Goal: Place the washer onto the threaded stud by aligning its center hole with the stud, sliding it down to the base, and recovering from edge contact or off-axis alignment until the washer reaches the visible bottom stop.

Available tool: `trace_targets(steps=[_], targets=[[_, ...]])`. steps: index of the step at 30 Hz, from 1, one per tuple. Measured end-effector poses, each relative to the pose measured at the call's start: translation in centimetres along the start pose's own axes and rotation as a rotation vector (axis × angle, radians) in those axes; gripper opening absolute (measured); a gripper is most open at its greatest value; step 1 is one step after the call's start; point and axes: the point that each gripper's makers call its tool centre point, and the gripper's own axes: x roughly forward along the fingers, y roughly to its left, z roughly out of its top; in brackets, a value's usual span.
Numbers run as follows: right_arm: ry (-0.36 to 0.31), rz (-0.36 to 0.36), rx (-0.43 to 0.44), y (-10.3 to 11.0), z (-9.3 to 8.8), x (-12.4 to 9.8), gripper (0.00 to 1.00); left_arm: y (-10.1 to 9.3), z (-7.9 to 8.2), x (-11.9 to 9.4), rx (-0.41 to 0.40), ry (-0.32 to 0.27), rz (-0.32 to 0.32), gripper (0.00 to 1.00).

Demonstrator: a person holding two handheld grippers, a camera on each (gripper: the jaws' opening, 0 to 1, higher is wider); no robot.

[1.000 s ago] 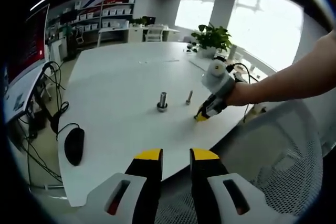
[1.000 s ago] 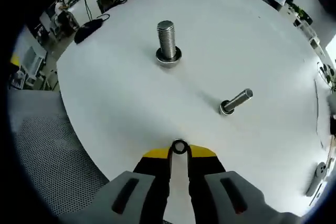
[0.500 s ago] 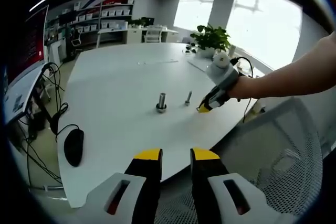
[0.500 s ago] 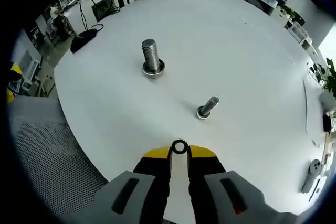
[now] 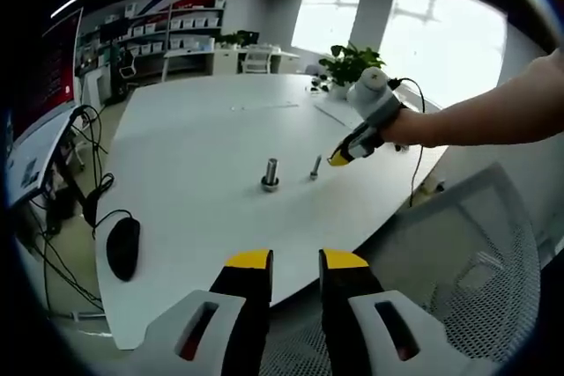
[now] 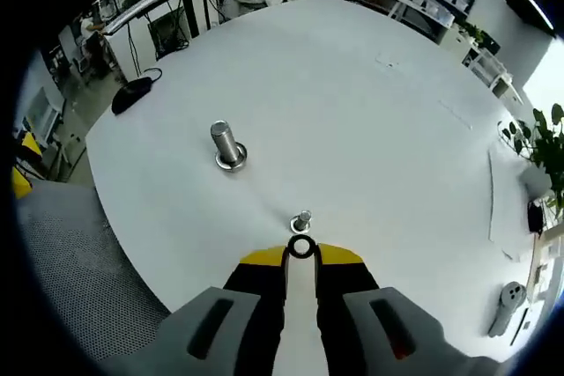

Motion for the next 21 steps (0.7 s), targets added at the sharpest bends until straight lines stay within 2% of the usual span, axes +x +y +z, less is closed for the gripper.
trace_targets(steps=[11, 14, 21], targets=[[-0.002, -0.011, -0.047, -0.8, 1.5, 0.9, 0.13, -0.2, 0.0, 0.0, -0.002, 0.000, -0.003, 0.18], [0.001, -0.010, -0.050, -1.6, 1.7, 1.6, 0.13, -0.1, -0.1, 0.0, -0.003, 0.000, -0.002, 0.18], [0.004, -0.018, -0.058, -1.0, 1.7, 1.3, 0.13, -0.2, -0.2, 0.0, 0.003, 0.009, -0.005, 0.18]])
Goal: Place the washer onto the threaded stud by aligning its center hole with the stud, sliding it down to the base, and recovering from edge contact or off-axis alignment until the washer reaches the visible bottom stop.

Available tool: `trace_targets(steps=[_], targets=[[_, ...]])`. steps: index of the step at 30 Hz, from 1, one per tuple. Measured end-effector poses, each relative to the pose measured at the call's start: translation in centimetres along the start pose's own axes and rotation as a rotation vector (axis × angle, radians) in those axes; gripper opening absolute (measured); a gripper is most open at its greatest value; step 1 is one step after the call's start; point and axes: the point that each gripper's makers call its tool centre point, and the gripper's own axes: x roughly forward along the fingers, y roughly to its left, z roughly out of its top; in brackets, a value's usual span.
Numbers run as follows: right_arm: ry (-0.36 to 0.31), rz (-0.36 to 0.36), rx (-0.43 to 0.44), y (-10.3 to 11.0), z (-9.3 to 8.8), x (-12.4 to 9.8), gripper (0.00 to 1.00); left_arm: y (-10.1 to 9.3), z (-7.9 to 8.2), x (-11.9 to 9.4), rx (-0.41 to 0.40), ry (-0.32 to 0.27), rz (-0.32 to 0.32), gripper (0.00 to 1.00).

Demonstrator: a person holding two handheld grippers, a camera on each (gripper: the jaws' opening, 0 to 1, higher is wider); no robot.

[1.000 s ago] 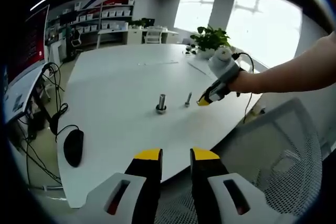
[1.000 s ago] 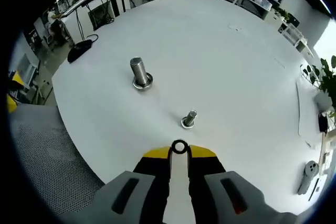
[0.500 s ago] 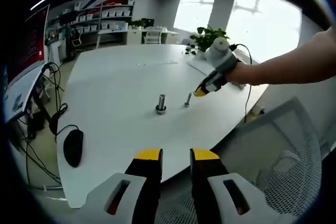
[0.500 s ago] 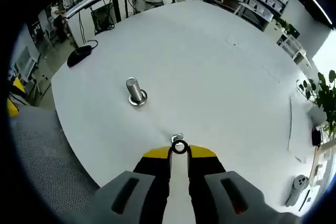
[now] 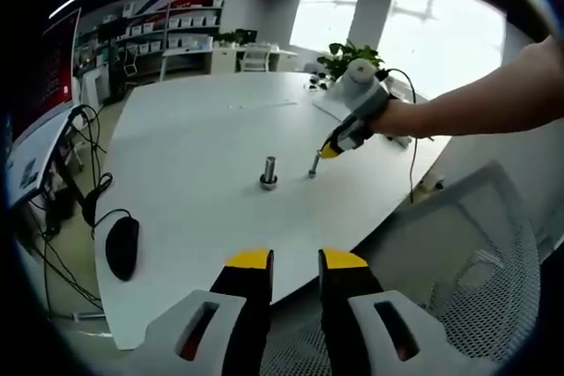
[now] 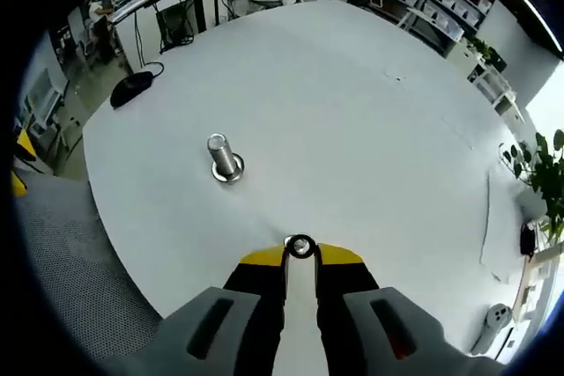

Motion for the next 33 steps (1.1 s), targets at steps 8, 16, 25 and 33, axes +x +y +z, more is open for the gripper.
trace_targets(steps=[8, 16, 25, 33], targets=[[0.011, 0.004, -0.022, 0.5, -0.3, 0.7, 0.14, 0.0, 0.0, 0.0, 0.001, 0.001, -0.004, 0.18], [0.023, 0.008, -0.019, 0.8, -0.4, 0.6, 0.14, -0.1, 0.1, -0.1, -0.001, -0.001, -0.007, 0.17], [0.043, 0.016, -0.041, 0.1, -0.5, 1.7, 0.14, 0.1, -0.1, 0.0, -0.007, 0.000, -0.003, 0.17], [0.088, 0.036, -0.039, 0.3, -2.0, 3.3, 0.04, 0.1, 0.0, -0.1, -0.012, 0.003, 0.003, 0.17]])
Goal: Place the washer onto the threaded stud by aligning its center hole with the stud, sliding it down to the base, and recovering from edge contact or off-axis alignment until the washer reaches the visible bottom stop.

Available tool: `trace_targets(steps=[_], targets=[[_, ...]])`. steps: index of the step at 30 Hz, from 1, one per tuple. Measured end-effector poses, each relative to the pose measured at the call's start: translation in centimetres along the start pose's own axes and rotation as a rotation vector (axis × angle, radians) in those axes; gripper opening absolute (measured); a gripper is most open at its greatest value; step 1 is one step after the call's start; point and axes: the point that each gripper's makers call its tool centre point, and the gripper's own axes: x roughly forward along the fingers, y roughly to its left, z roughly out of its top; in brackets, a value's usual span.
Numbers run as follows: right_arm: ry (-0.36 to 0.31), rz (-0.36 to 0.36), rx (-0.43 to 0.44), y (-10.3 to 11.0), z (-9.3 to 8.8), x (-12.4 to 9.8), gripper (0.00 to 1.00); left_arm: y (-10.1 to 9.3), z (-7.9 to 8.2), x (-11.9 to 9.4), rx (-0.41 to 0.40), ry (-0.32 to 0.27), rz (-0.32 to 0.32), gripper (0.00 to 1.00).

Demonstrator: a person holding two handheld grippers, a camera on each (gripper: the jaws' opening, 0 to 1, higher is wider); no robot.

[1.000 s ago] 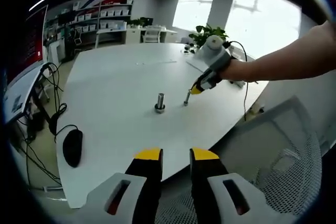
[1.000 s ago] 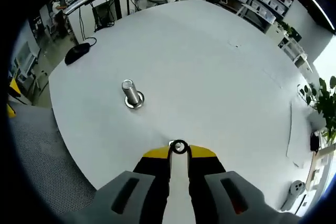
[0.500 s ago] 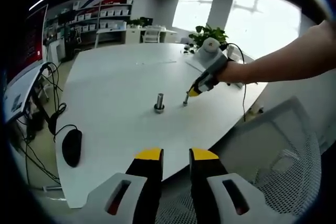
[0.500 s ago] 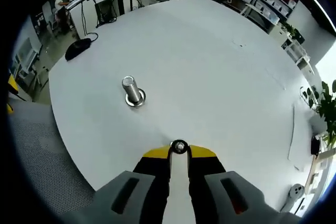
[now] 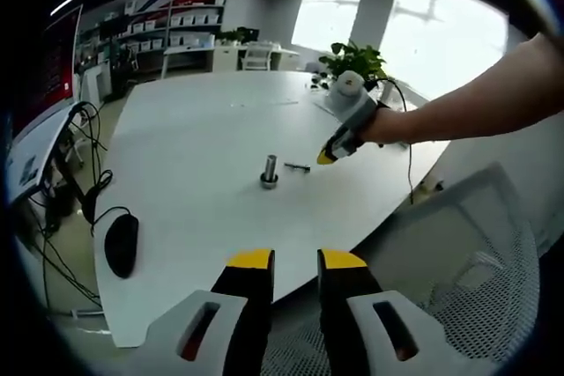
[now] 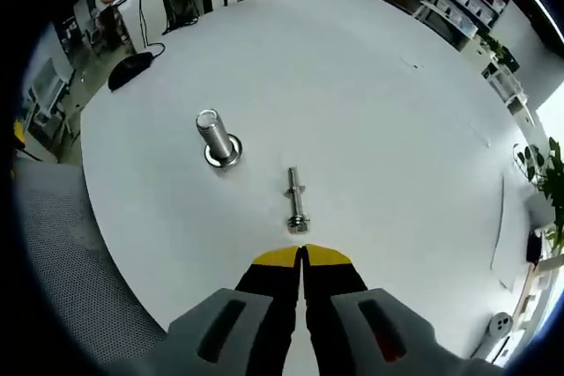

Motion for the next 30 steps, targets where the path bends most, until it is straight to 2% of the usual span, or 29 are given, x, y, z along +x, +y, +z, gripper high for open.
trace_targets(steps=[2, 9, 23, 30], targets=[[0.005, 0.008, 0.003, 0.2, -0.4, 0.5, 0.04, 0.0, 0.0, 0.0, -0.001, 0.002, 0.001, 0.17], [-0.031, 0.009, 0.014, 0.3, 0.2, 0.0, 0.05, 0.0, -0.2, 0.1, -0.003, 0.013, 0.004, 0.17], [-0.067, -0.005, -0.013, -0.4, 3.0, 0.2, 0.09, 0.3, -0.3, 0.1, -0.010, 0.013, 0.012, 0.17], [-0.081, 0.009, -0.055, -1.0, 5.0, 1.4, 0.11, 0.5, -0.3, 0.1, -0.018, 0.014, 0.020, 0.17]])
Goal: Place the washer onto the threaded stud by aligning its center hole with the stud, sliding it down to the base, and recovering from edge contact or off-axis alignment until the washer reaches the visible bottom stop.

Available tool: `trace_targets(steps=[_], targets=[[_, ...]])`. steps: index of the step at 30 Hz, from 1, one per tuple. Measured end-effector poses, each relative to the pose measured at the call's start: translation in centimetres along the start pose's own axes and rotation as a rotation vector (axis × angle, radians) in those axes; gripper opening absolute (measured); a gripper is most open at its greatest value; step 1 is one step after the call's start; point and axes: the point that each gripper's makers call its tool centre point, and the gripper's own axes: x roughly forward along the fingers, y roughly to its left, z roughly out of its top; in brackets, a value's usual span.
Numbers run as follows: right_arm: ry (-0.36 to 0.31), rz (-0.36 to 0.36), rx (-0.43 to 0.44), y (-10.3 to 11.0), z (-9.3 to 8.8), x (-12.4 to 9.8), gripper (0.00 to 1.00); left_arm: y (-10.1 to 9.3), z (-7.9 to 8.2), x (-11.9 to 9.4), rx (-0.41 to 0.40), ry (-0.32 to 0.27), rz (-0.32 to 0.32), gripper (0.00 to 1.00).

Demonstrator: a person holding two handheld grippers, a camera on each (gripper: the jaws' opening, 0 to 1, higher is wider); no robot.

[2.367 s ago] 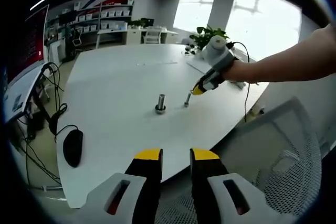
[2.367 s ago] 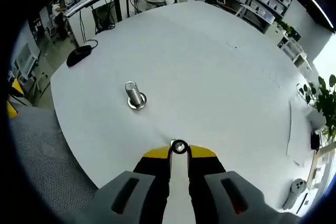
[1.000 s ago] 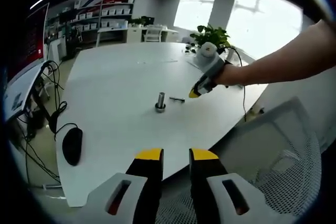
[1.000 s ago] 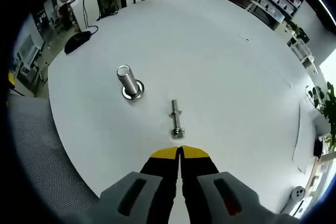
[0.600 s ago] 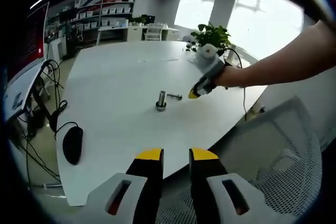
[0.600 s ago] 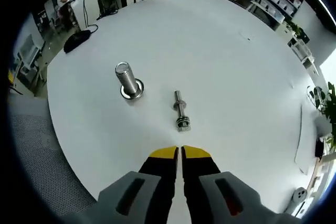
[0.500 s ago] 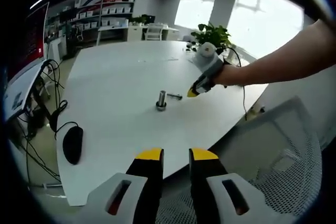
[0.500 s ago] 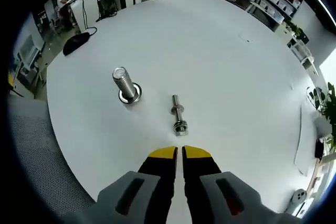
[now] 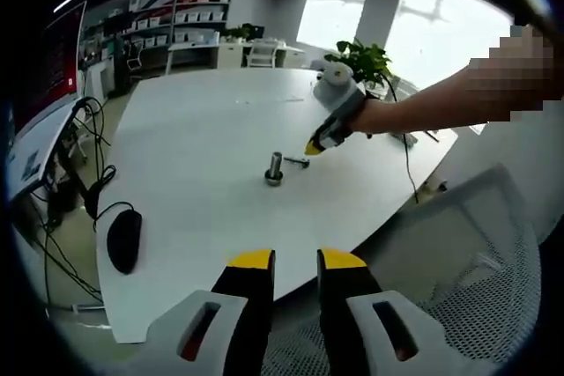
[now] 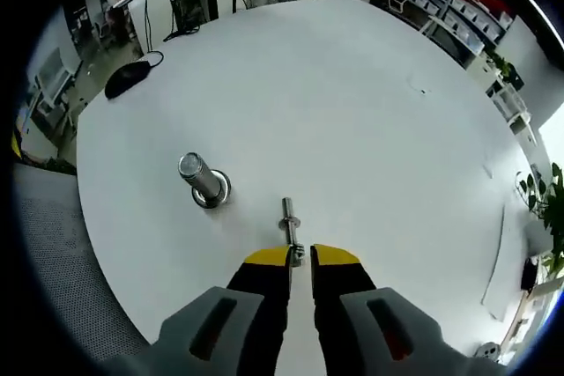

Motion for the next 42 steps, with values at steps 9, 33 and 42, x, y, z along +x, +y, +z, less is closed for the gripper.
trace_targets(steps=[9, 33, 42], targets=[[0.016, 0.052, -0.068, 0.7, 2.6, 2.1, 0.12, 0.2, 0.1, -0.1, -0.010, -0.003, 0.012, 0.17], [0.092, 0.127, -0.112, 1.6, 1.6, 3.9, 0.10, 0.4, 0.0, -0.1, -0.017, 0.007, 0.022, 0.16], [0.071, 0.120, -0.098, 1.3, 1.5, 3.5, 0.09, 0.5, -0.1, 0.0, -0.015, 0.011, 0.024, 0.16]])
